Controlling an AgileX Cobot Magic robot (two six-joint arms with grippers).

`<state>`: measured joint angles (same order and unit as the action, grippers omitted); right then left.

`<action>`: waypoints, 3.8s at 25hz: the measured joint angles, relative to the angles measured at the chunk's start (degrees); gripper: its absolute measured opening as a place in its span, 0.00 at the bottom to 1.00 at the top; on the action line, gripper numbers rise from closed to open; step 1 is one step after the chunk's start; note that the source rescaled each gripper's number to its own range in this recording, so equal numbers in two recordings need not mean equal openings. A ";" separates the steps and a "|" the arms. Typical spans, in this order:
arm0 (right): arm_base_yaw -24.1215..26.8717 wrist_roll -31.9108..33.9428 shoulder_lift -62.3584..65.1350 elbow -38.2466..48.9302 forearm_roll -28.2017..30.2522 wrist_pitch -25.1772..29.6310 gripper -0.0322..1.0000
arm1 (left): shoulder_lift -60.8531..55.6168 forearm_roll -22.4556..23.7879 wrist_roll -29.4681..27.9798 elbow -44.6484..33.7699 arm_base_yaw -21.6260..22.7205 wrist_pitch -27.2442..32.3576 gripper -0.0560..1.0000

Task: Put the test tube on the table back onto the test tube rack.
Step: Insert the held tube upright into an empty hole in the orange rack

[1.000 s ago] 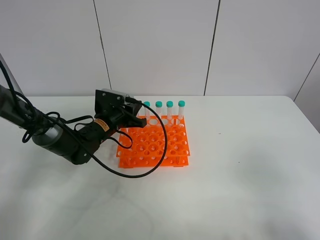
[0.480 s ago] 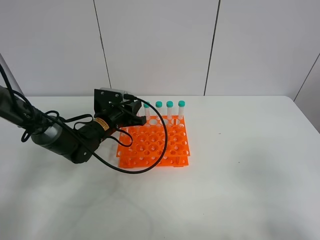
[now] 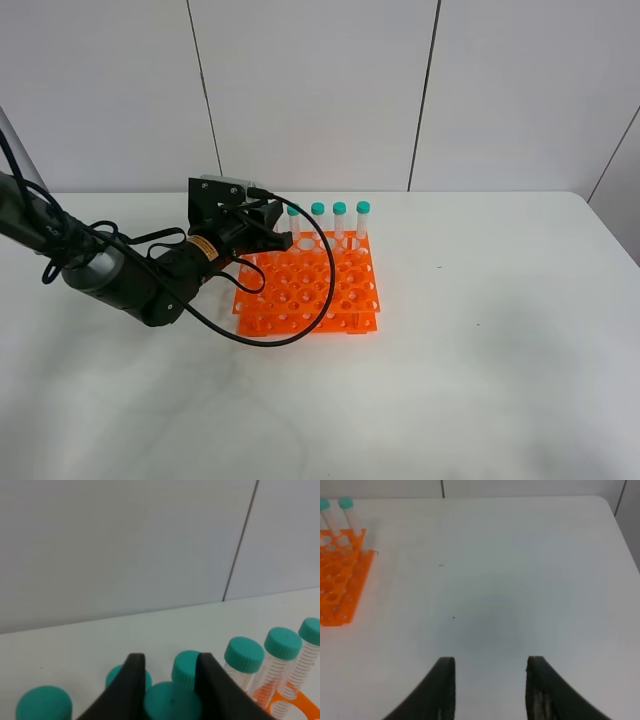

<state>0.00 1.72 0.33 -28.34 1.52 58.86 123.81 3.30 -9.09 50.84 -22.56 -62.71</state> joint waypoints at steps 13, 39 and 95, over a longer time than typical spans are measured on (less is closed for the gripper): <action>0.00 0.00 0.00 0.00 0.00 0.00 0.42 | 0.88 0.39 -1.30 -0.07 0.00 4.34 0.11; 0.00 0.00 0.00 0.00 0.00 0.00 0.42 | 0.88 1.24 -1.30 -0.07 0.00 4.10 0.39; 0.00 0.00 0.00 0.00 0.00 0.00 0.42 | -16.29 7.32 -1.55 -0.26 2.68 15.22 0.41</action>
<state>0.00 1.72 0.33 -28.34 1.52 58.86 107.52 10.62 -10.63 50.58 -19.88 -47.49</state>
